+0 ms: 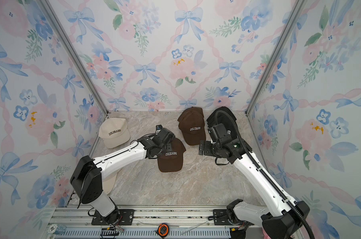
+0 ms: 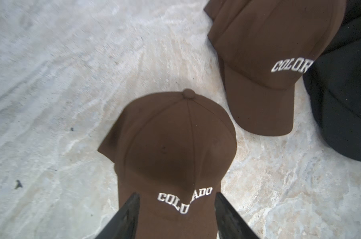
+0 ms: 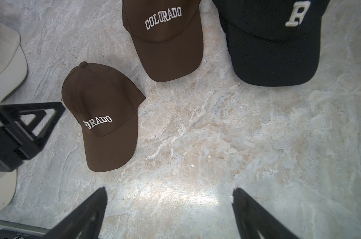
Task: Stack the baseball caps by color
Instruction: Place the baseball cap at the center of the board, then pick up the baseball cap from the center of the board.
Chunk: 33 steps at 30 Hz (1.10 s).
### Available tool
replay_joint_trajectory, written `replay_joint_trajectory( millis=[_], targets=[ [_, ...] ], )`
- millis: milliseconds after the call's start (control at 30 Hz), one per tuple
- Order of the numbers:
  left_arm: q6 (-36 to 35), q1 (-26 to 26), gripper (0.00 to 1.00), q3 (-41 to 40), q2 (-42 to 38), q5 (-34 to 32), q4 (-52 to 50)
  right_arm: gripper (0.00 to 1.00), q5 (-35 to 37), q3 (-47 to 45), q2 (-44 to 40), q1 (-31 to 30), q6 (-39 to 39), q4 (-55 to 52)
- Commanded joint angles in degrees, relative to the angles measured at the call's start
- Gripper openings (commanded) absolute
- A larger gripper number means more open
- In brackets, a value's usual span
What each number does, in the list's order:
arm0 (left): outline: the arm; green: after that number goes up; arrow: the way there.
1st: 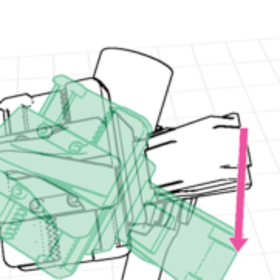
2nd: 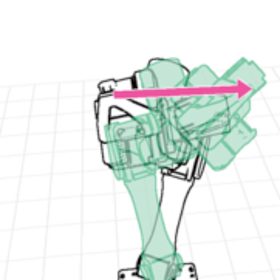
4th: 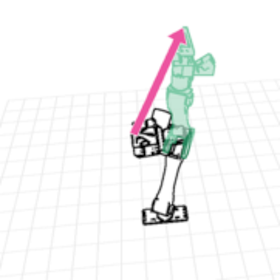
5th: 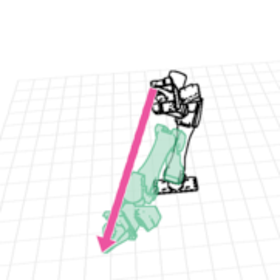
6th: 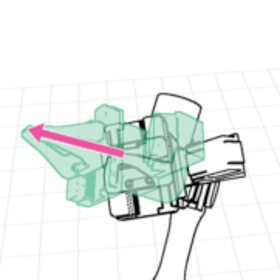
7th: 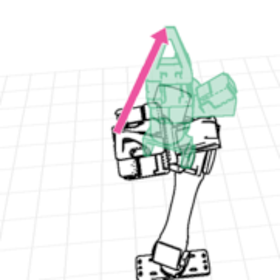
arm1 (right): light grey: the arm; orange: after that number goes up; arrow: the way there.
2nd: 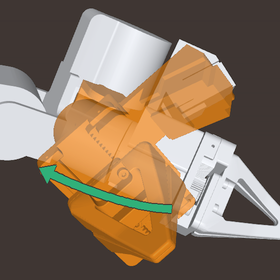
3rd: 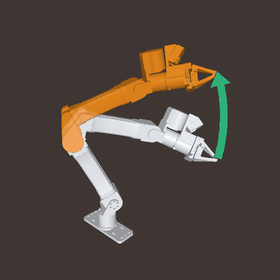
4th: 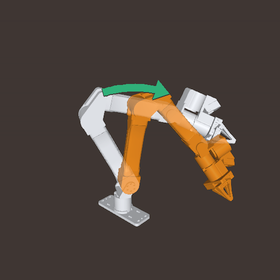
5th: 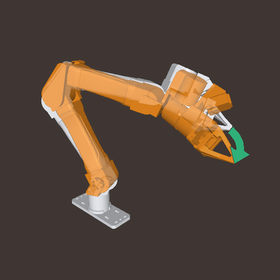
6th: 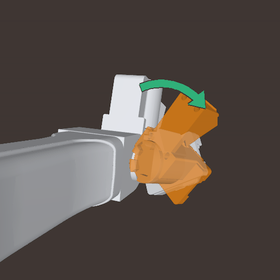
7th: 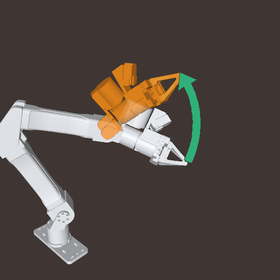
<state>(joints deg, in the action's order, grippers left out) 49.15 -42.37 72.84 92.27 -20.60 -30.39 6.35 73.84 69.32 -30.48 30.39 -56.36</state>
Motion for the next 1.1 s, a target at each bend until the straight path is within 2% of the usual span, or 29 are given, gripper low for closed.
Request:
replay_joint_trajectory(
  millis=[0,100,300,467,667,867,967,1067],
  targets=[
    [-3.1,3.6,0.60,-3.6,-7.6,-0.7,-1.0,0.96,3.0,3.3,3.0,-2.7,2.0,0.7],
    [-4.4,6.9,0.64,-7.0,-13.7,-1.1,-1.6,0.96,4.2,5.7,6.2,-4.7,2.7,1.0],
    [-6.3,14.8,0.98,-13.8,-25.5,0.1,-3.3,0.96,4.9,12.7,14.5,-9.2,2.8,1.6],
    [-8.6,18.5,0.98,-17.9,-32.0,0.6,-4.9,0.96,3.8,18.8,22.2,-12.7,3.8,2.0],
    [-8.3,22.2,0.98,-21.3,-36.3,3.1,-6.7,0.96,4.2,26.1,31.8,-17.4,5.0,1.1],
    [-8.7,23.7,0.98,-24.4,-38.6,4.7,-6.7,1.00,3.8,25.5,36.4,-20.6,9.7,5.7],
    [-9.6,24.3,0.98,-25.2,-39.1,6.1,-6.8,0.92,5.6,26.3,38.9,-21.9,10.9,6.0],
    [-10.7,24.5,0.98,-25.7,-39.7,7.0,-6.6,0.75,6.5,27.3,41.2,-22.3,12.1,5.7]
  ],
)
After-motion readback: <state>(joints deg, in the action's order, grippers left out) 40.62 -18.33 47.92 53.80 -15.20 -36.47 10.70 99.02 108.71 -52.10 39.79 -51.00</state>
